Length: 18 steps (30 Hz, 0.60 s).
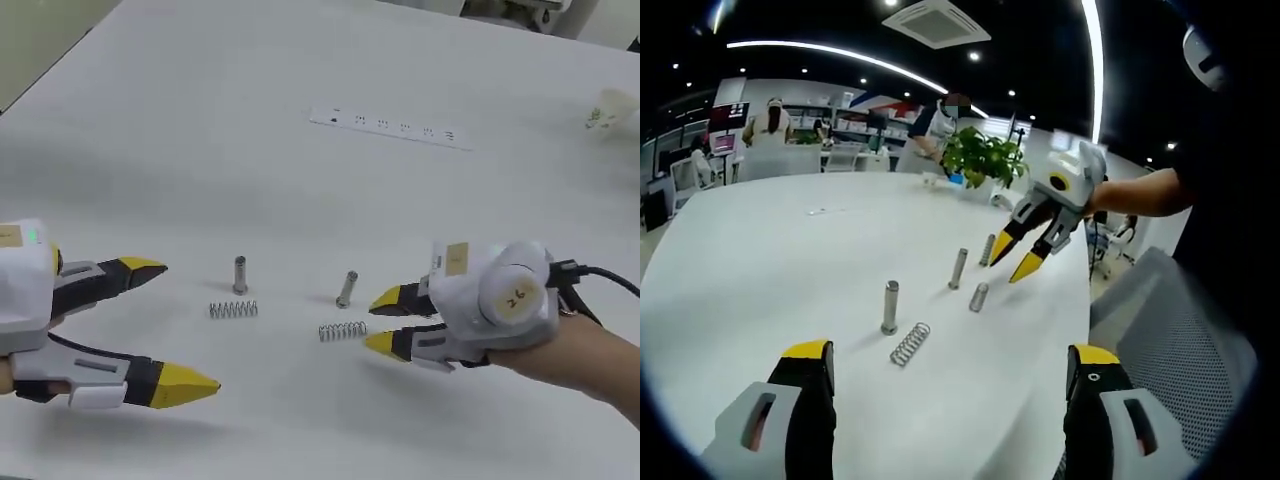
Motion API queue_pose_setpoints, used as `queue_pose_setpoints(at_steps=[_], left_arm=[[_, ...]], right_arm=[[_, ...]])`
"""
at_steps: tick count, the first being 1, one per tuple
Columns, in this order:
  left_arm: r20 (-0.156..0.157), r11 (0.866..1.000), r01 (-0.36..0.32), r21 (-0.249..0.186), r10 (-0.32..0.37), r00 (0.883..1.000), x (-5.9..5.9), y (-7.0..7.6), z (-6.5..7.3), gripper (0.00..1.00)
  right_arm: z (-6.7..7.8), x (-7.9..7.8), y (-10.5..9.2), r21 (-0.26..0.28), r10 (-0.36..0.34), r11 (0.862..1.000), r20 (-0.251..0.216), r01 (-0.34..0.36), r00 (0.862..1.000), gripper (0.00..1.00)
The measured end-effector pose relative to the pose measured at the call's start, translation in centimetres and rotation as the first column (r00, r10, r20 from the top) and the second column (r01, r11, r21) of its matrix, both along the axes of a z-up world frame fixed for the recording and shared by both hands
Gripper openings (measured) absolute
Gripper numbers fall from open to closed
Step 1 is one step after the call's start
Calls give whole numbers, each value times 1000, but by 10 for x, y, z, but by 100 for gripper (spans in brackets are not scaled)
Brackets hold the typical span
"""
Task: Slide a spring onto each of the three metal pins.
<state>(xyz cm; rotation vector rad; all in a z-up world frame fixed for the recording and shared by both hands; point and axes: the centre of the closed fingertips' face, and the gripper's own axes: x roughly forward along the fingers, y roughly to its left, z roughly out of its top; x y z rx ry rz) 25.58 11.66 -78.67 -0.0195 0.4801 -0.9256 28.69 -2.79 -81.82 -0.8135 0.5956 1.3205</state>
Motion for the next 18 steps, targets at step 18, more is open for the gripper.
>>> queue_pose_setpoints(at_steps=[18], left_arm=[[-8, 1000, 11, 4, -11, 1000, -3, -3, -3, 93]], right_arm=[[-22, 4, 11, -61, 56, 996, -42, -58, 998, 16]])
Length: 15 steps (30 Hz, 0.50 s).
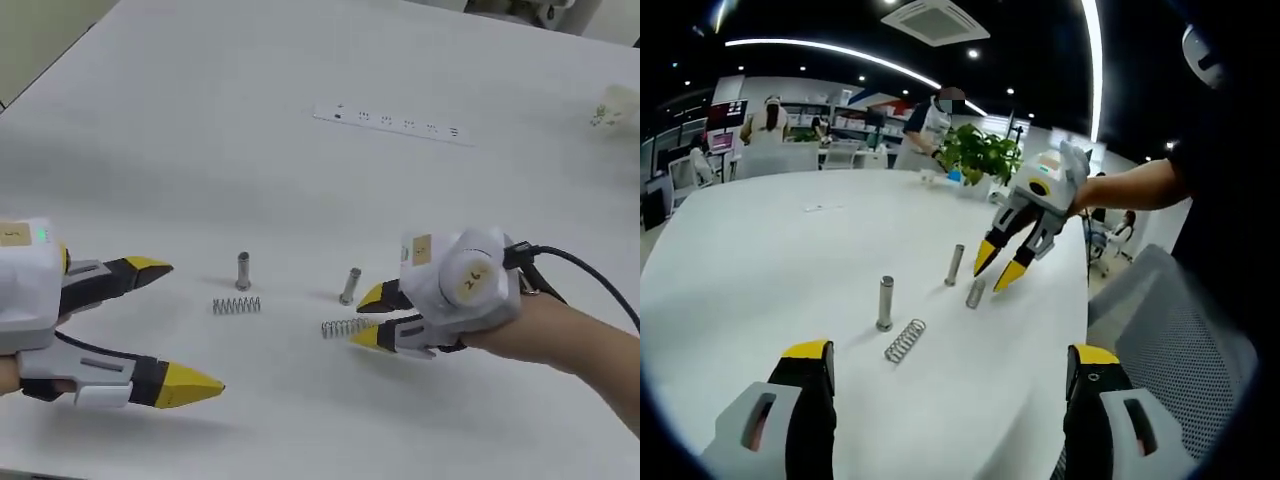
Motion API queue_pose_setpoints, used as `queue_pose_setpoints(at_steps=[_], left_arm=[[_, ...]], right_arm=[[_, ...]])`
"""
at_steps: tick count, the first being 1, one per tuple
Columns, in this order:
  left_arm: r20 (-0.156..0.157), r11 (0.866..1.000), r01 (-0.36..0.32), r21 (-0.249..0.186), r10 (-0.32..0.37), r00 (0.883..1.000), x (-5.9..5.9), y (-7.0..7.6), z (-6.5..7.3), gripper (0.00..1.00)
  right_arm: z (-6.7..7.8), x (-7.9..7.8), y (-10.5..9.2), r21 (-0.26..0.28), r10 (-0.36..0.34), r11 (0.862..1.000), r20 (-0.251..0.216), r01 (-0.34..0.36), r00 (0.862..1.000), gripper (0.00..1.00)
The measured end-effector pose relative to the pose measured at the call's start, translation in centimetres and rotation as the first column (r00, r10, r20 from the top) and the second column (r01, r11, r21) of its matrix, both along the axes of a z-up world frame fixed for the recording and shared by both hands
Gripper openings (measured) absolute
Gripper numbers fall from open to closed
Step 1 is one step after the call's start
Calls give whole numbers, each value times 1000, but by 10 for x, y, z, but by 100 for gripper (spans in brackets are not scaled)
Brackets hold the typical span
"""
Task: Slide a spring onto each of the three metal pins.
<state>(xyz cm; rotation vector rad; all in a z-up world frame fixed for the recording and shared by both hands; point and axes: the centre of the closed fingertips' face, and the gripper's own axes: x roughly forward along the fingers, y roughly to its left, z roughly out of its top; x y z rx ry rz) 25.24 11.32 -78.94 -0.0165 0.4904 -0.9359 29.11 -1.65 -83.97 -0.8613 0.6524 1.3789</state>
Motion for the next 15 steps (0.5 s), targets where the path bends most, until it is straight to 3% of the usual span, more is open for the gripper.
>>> queue_pose_setpoints(at_steps=[15], left_arm=[[0, 1000, -5, 6, 5, 1000, -3, 3, -1, 92]], right_arm=[[-15, 4, -2, -44, 7, 999, -13, -8, 1000, 9]])
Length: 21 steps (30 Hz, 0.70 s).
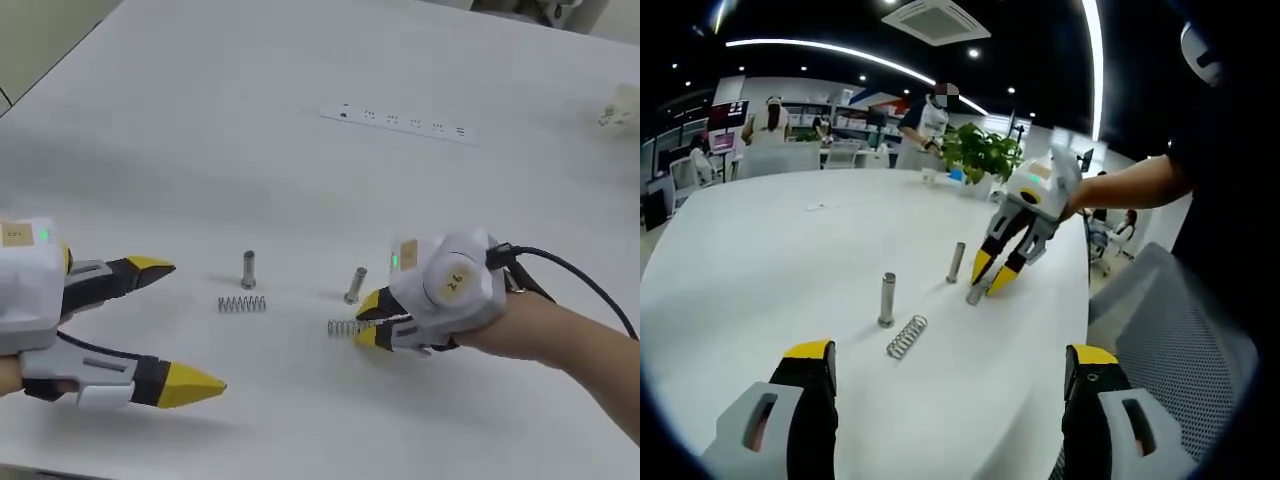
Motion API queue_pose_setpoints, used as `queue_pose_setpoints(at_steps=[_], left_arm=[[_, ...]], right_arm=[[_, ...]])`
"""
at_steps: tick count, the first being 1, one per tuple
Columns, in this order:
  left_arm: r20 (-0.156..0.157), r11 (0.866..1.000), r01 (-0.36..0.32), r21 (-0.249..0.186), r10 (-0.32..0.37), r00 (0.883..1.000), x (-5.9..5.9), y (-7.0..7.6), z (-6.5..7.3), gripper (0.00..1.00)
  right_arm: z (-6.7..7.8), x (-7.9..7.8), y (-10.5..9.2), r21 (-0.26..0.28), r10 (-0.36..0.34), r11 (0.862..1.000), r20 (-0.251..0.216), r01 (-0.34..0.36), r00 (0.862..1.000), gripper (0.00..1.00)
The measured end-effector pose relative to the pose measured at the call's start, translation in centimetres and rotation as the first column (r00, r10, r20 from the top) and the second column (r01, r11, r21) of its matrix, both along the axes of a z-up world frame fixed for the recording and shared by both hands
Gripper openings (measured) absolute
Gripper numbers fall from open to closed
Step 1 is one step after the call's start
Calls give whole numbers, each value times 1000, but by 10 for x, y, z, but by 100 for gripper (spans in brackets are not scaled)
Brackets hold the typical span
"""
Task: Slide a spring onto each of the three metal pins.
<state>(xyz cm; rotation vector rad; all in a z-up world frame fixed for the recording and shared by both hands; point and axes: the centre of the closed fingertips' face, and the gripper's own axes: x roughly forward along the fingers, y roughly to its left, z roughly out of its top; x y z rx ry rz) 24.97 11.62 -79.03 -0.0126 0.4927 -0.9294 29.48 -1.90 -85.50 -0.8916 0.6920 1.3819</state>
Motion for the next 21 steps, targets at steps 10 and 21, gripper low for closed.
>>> queue_pose_setpoints(at_steps=[10, 21], left_arm=[[-7, 1000, 15, 6, -15, 1000, -3, -2, 0, 92], [-14, 998, 58, 14, -58, 998, -11, -8, 2, 89]], right_arm=[[7, -5, -1, 22, 18, 1000, 6, -18, 1000, 8], [25, -15, -12, 43, 17, 999, 10, -17, 1000, 8]])
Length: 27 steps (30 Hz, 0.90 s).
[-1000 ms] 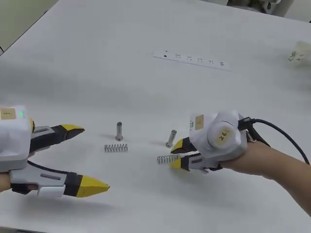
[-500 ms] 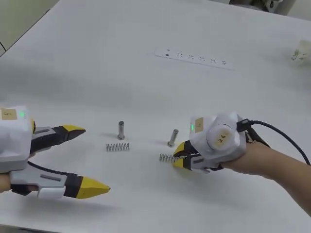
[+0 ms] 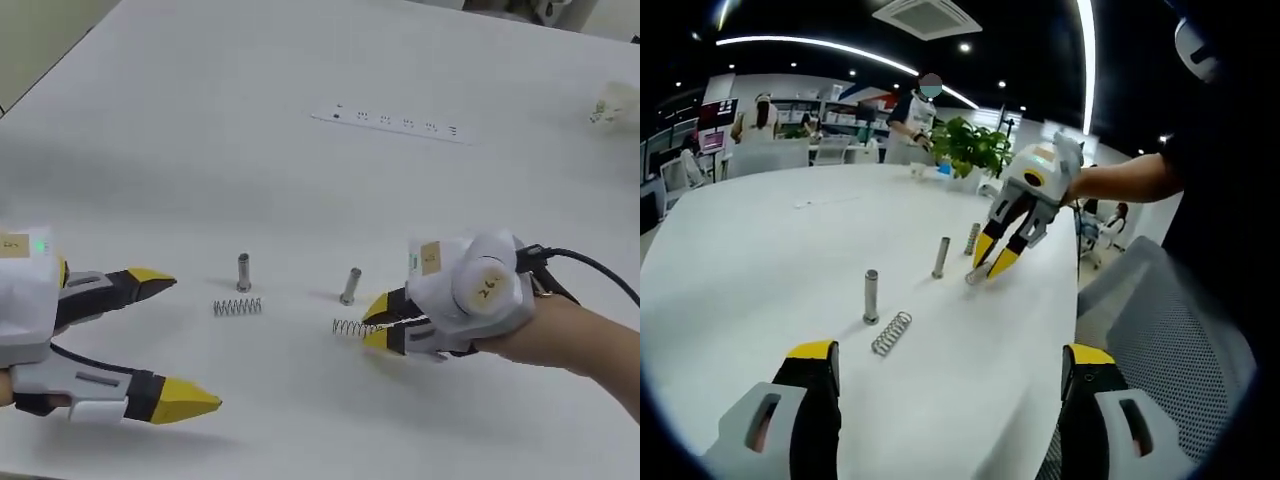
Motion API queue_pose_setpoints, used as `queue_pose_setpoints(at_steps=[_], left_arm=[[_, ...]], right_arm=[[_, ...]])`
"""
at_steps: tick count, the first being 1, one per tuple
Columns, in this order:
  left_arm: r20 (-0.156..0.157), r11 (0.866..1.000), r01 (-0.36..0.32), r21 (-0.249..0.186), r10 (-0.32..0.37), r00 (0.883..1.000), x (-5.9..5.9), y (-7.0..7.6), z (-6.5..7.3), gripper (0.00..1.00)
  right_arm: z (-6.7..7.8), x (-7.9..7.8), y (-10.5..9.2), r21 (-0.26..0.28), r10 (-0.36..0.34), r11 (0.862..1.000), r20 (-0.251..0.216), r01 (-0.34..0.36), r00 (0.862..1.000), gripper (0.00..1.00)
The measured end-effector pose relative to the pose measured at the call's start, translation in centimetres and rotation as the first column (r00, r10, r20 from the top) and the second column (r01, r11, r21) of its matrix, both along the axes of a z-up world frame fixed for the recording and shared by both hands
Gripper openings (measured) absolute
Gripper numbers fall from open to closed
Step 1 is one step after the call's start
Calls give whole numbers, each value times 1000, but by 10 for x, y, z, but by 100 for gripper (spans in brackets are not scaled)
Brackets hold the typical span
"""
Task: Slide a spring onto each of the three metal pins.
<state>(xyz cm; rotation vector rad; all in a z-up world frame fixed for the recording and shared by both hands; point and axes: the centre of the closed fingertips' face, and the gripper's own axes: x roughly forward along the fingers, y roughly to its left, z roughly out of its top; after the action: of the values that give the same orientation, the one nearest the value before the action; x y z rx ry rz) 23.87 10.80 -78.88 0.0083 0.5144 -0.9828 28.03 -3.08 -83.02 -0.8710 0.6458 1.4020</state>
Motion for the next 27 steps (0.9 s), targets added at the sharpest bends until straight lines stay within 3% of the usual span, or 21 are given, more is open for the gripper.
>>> queue_pose_setpoints(at_steps=[3, 6, 12, 17, 20, 23, 27], left_arm=[[2, 1000, 14, -3, -14, 1000, -1, -3, 3, 88], [10, 998, 26, -55, -25, 1000, 1, -11, 14, 89], [26, 996, 67, -51, -66, 997, 6, -26, 19, 84], [53, 990, 111, -89, -107, 993, 9, -47, 33, 82], [54, 987, 144, -75, -141, 989, 9, -56, 31, 78], [25, 976, 206, -68, -205, 979, 0, -67, 25, 70], [31, 970, 237, -60, -236, 971, -1, -76, 23, 66]], right_arm=[[3, -1, -5, -6, -3, 1000, 5, 3, 1000, 8], [10, -3, -7, 4, -12, 1000, 5, 12, 1000, 8], [22, -7, -9, 18, -23, 1000, 6, 23, 1000, 8], [28, -11, -11, 24, -18, 1000, 12, 18, 1000, 8], [29, -11, -12, 17, -15, 1000, 20, 14, 1000, 8], [32, -13, -10, 23, -12, 1000, 25, 12, 1000, 8], [34, -16, -7, 24, 0, 1000, 30, -1, 1000, 8]])
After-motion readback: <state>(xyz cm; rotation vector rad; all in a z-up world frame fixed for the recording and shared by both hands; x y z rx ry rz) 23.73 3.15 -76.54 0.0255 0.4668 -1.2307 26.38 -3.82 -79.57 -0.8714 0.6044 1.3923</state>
